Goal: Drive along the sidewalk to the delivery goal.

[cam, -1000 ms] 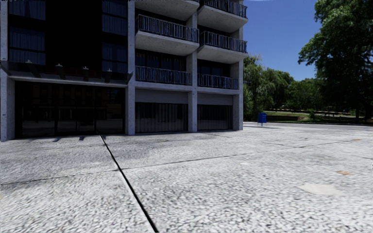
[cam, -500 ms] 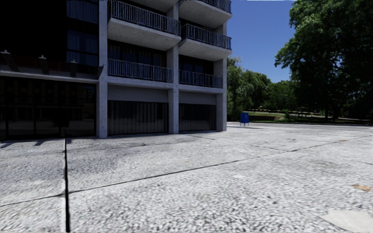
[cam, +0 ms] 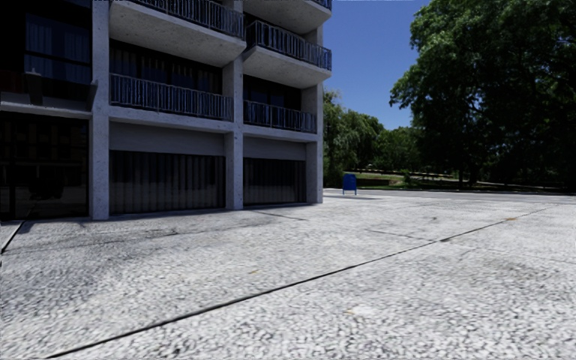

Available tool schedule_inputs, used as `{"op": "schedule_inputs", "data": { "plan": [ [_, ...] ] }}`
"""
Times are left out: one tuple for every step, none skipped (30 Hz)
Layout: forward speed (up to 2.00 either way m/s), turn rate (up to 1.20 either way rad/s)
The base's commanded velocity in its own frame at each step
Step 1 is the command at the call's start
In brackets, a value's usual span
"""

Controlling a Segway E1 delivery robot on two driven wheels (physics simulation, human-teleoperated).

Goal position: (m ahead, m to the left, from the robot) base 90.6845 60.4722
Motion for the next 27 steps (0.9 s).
{"op": "schedule_inputs", "data": {
  "plan": [
    [1.55,-0.33],
    [1.55,-0.33],
    [1.56,-0.33],
    [1.57,-0.33],
    [1.57,-0.33],
    [1.58,-0.33],
    [1.58,-0.33],
    [1.58,-0.33],
    [1.58,-0.33],
    [1.58,-0.33],
    [1.58,-0.33],
    [1.58,-0.33],
    [1.58,-0.33],
    [1.58,-0.33],
    [1.58,-0.33],
    [1.58,-0.33],
    [1.58,-0.33],
    [1.58,-0.33],
    [1.58,-0.33],
    [1.58,-0.33],
    [1.58,-0.33],
    [1.58,-0.33],
    [1.58,-0.33],
    [1.58,-0.33],
    [1.59,-0.20],
    [1.62,0.00],
    [1.62,0.00]
  ]
}}
